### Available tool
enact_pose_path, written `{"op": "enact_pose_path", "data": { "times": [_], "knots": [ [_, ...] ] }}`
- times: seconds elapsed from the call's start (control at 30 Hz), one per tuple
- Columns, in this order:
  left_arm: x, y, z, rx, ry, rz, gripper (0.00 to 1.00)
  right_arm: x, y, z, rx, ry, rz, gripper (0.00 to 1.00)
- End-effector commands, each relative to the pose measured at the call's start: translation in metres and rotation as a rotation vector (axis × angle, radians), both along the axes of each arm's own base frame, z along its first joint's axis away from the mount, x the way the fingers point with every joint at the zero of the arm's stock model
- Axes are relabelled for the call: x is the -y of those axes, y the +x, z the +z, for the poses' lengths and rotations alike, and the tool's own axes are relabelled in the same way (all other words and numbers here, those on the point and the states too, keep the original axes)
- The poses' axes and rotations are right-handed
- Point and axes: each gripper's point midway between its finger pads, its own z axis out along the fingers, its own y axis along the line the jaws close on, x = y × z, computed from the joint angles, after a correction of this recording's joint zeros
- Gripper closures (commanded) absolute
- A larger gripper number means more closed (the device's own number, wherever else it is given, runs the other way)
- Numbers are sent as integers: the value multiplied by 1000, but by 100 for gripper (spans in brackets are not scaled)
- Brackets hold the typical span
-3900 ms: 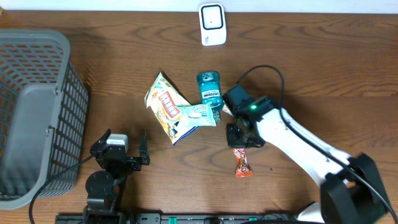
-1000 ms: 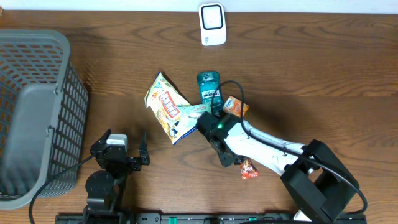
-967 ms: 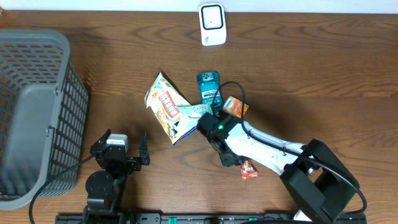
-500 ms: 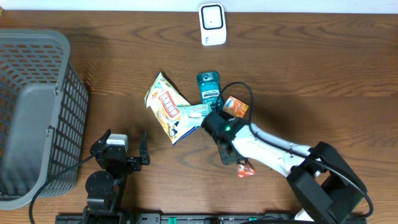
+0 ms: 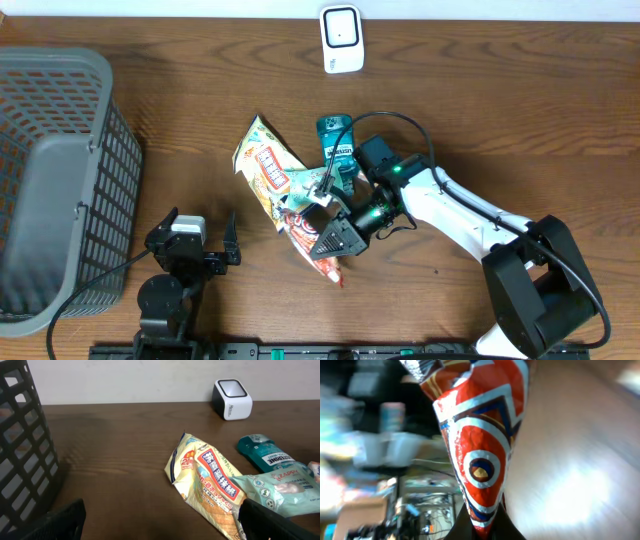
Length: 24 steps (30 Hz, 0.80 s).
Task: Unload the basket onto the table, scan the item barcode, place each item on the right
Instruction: 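Lift the TOP bar with the right gripper beside the snack bag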
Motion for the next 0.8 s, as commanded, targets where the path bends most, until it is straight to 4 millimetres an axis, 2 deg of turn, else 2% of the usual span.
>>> {"op": "enact_pose_path", "data": {
  "times": [0.0,0.23,0.53,0.63,0.7,0.77],
  "knots": [
    [1,-2,-13,-43,-4,-4,2,-7,-8,56,4,408,63,99],
    [1,-2,-13,-43,-4,-4,2,-8,-7,58,-81,356,45,99],
    [1,-2,-13,-43,-4,-4,2,-7,-6,56,-31,374,53,99],
    [1,-2,-13,-43,-4,-4,2,-7,-3,28,63,236,56,99],
    [1,-2,-13,-43,-4,-4,2,-3,4,2,88,66,28,99],
    [1,-2,-13,-43,-4,-4,2,0,9,-10,74,-32,-8,99]
  ]
}}
